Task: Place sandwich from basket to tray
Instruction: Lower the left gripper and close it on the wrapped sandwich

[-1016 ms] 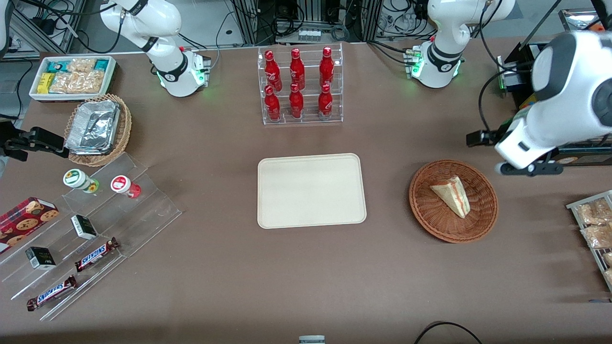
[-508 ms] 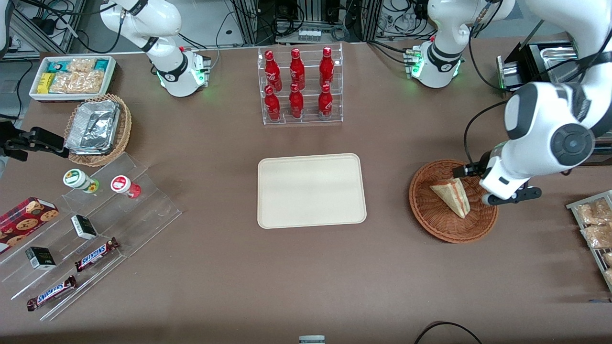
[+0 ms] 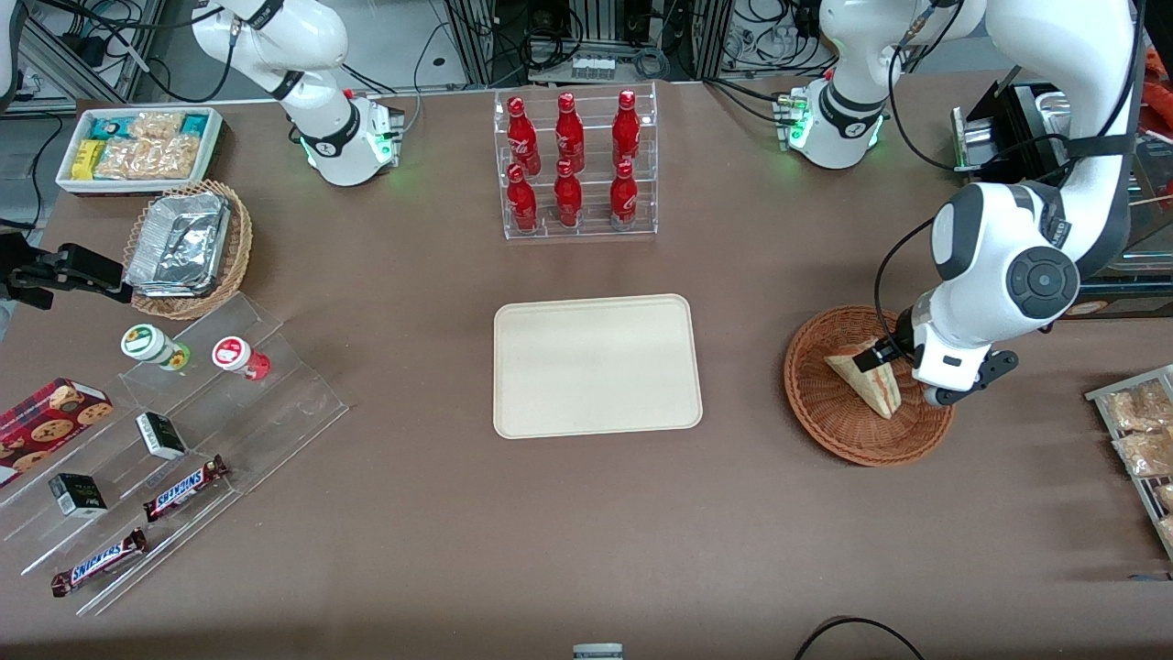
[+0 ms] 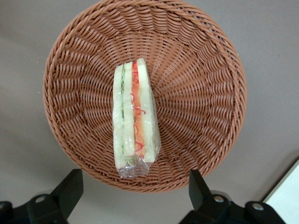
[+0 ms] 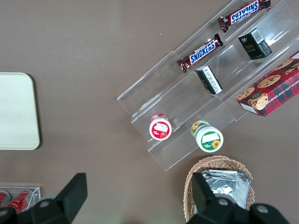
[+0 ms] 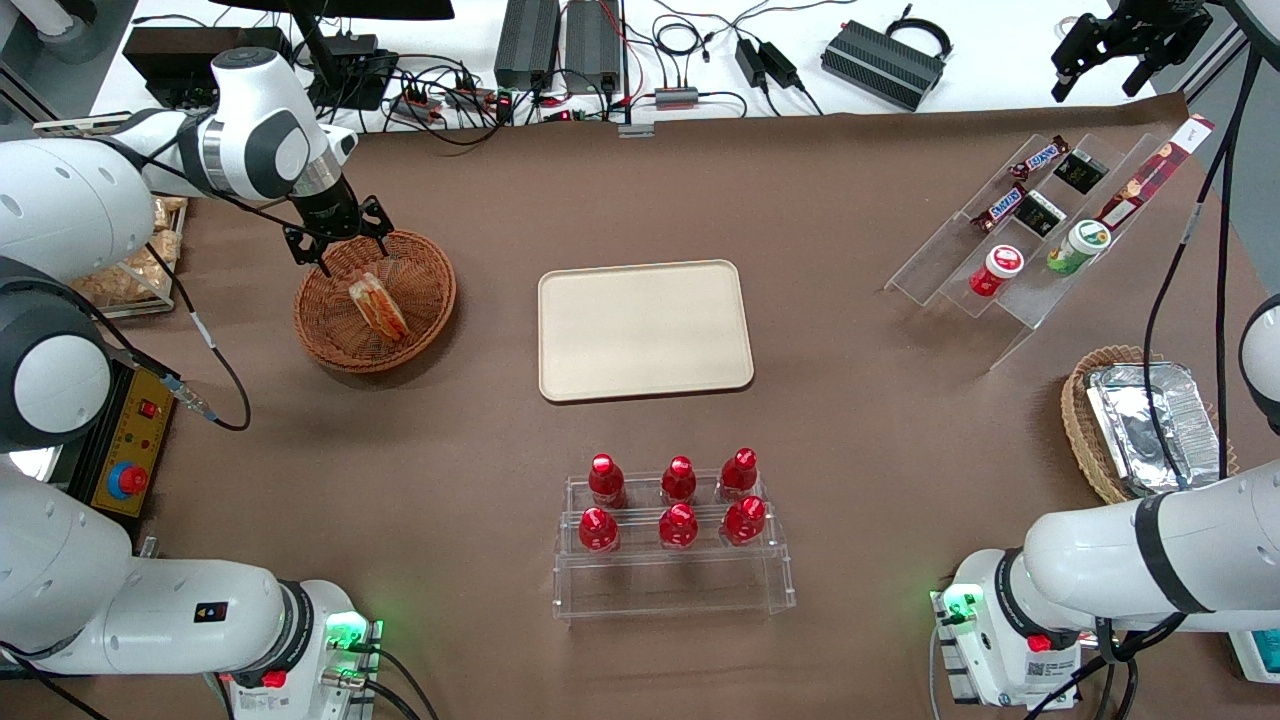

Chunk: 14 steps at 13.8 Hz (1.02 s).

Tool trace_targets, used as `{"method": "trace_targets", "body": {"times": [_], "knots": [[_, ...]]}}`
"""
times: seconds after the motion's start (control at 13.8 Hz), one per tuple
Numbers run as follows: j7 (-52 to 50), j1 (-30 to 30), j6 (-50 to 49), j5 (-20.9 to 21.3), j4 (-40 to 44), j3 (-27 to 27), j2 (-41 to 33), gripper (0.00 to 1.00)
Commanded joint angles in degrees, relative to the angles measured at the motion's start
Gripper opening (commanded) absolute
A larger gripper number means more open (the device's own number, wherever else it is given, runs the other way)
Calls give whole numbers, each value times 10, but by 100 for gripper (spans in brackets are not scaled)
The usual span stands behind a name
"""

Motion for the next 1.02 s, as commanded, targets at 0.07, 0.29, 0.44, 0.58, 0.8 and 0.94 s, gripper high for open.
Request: {"method": "trace_targets", "body": {"times": [0.07, 0.29, 0.44, 0.58, 0.8, 0.94], "knots": [[-48, -3, 53, 11, -42, -2, -10, 100], [-68, -2, 104, 11, -69, -2, -1, 100], [-67, -1, 126, 11, -77, -2, 11, 100], [-66, -1, 135, 13, -77, -1, 25, 100], [-67, 2, 142, 32, -78, -1, 36, 100], [-67, 3, 150, 32, -79, 0, 45, 90]]}}
